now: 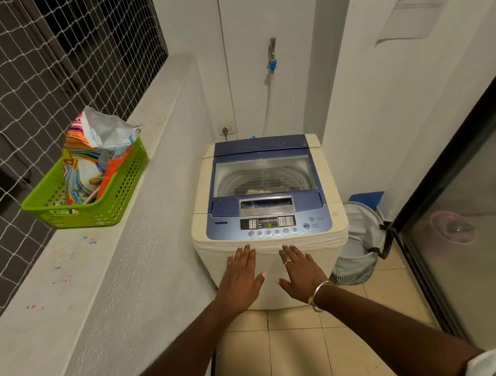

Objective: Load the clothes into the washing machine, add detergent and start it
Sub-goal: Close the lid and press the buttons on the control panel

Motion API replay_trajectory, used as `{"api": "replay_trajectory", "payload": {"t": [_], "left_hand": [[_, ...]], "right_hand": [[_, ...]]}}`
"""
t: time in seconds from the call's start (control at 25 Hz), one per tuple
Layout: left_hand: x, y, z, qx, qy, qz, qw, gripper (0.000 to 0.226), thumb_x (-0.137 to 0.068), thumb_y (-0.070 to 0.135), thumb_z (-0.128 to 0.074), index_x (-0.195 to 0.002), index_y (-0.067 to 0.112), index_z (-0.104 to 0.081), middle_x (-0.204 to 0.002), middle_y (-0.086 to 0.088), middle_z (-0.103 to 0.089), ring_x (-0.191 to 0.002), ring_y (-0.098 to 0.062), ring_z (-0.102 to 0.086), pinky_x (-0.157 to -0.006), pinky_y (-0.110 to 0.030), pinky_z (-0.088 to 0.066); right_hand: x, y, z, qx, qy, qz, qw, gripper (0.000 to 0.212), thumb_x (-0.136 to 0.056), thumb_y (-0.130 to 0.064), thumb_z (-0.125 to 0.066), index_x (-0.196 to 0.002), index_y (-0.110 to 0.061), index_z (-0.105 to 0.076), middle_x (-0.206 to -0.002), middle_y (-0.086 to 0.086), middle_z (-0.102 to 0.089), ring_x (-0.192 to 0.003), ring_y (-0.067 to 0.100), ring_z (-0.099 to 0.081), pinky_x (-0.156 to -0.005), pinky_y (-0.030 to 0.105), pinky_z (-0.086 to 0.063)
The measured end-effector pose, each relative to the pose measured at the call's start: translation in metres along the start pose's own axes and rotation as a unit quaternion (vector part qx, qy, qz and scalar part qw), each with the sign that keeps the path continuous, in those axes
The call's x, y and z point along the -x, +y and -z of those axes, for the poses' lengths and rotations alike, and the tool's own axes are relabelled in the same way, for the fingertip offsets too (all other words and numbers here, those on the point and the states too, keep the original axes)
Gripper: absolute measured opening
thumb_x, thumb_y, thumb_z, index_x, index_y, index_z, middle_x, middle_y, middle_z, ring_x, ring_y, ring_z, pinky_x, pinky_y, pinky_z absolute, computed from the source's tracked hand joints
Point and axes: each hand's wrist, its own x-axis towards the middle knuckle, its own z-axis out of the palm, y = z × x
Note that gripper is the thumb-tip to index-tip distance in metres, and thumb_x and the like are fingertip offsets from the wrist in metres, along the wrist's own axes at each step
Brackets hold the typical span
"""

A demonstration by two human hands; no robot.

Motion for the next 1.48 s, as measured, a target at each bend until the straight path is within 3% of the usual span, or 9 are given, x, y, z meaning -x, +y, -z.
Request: {"api": "replay_trajectory", "payload": {"t": [0.4, 0.6, 1.12, 1.32, 1.48], "left_hand": [[0.004, -0.017, 0.002, 0.002, 0.001, 0.020, 1.000, 0.071, -0.102, 0.055, -0.027, -0.157, 0.017, -0.007, -0.166, -0.005, -0.002, -0.153, -0.024, 0.001, -0.120, -0.038, 0.005], [0.007, -0.024, -0.004, 0.007, -0.005, 0.022, 1.000, 0.069, -0.102, 0.053, -0.027, -0.158, 0.016, -0.007, -0.166, -0.006, -0.002, -0.153, -0.024, 0.002, -0.121, -0.038, 0.005], [-0.022, -0.028, 0.006, -0.006, -0.001, 0.028, 1.000, 0.068, -0.103, 0.051, -0.025, -0.158, 0.016, -0.006, -0.166, -0.005, 0.000, -0.153, -0.023, 0.004, -0.118, -0.036, 0.010], [-0.027, -0.022, 0.007, -0.004, -0.003, 0.017, 1.000, 0.060, -0.106, 0.037, -0.027, -0.157, 0.014, -0.008, -0.166, -0.007, -0.002, -0.153, -0.025, 0.004, -0.120, -0.038, 0.007], [-0.030, -0.021, 0.014, -0.016, 0.002, 0.013, 1.000, 0.059, -0.106, 0.035, -0.027, -0.158, 0.015, -0.006, -0.166, -0.006, 0.001, -0.153, -0.024, 0.005, -0.119, -0.037, 0.009]], "right_hand": [[-0.051, -0.035, 0.015, 0.033, -0.065, 0.003, 0.997, 0.093, -0.092, -0.057, -0.050, -0.157, -0.012, -0.002, -0.166, 0.006, 0.003, -0.153, 0.028, -0.002, -0.118, 0.060, -0.010], [-0.075, -0.048, 0.021, 0.021, -0.094, -0.008, 0.995, 0.097, -0.089, -0.051, -0.059, -0.157, -0.011, -0.004, -0.166, 0.005, 0.004, -0.146, 0.034, -0.024, -0.113, 0.056, -0.029], [-0.099, -0.050, 0.014, 0.044, -0.105, -0.029, 0.993, 0.097, -0.089, -0.049, -0.062, -0.156, -0.006, -0.007, -0.165, 0.011, -0.001, -0.143, 0.035, -0.032, -0.110, 0.051, -0.037], [-0.107, -0.052, 0.012, 0.001, -0.156, -0.044, 0.987, 0.094, -0.094, -0.048, -0.051, -0.156, -0.005, 0.005, -0.163, 0.013, 0.017, -0.143, 0.037, -0.033, -0.111, 0.044, -0.038], [-0.108, -0.049, 0.014, 0.008, -0.159, -0.033, 0.987, 0.092, -0.094, -0.048, -0.051, -0.156, -0.007, 0.003, -0.163, 0.011, 0.019, -0.141, 0.037, -0.037, -0.110, 0.044, -0.039]]}}
